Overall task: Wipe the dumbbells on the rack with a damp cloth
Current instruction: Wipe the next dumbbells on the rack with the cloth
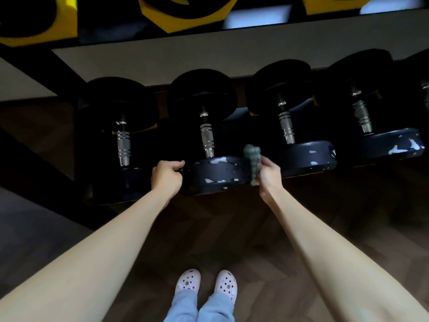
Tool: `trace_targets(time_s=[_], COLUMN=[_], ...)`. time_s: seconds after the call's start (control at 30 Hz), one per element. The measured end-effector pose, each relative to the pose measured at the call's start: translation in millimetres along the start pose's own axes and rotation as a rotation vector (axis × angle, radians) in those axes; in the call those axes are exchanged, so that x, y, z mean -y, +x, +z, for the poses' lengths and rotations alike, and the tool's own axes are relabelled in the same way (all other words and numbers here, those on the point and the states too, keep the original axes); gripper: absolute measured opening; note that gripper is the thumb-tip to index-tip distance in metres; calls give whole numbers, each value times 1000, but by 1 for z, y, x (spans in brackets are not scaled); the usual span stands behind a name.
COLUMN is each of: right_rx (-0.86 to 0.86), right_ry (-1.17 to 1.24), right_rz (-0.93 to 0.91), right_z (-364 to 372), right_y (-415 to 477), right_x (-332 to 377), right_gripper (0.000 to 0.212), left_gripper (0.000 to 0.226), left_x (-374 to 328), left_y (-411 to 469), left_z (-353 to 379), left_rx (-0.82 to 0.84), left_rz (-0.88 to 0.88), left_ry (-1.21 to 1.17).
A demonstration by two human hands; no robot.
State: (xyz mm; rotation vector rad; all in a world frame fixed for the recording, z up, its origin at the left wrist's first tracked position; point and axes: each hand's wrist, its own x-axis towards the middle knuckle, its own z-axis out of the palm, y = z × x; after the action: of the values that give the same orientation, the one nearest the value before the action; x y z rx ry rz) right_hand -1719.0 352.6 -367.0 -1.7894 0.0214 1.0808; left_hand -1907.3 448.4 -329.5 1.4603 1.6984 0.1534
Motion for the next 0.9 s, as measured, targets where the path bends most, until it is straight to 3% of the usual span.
trace_targets(time_s=[0.1,0.2,0.33,0.53,0.73,0.9], right_rx=[46,19,-86,-216,-203,-53], right_ry=[-307,-578,-491,-179,-324,-162], right_rz=[-189,-260,-205,16,81,-34], right_z=[9,17,13,3,19,27], right_y=[-8,-34,-50,-35,-21,-11], right_x=[24,34,18,21,12,-9], right_gripper=[33,39,41,26,47,49], left_gripper=[49,49,57,55,51,44], left_x=[-1,-4,-6,-5,-4,-5], left_y=[2,3,0,3,7,12], left_z=[-2,-7,-11,-9,-9,-11], left_rx=[48,123,223,188,155,152], left_rz=[-37,-85,-90,-36,2,11], left_ry=[-51,-105,-74,-7,-1,-7])
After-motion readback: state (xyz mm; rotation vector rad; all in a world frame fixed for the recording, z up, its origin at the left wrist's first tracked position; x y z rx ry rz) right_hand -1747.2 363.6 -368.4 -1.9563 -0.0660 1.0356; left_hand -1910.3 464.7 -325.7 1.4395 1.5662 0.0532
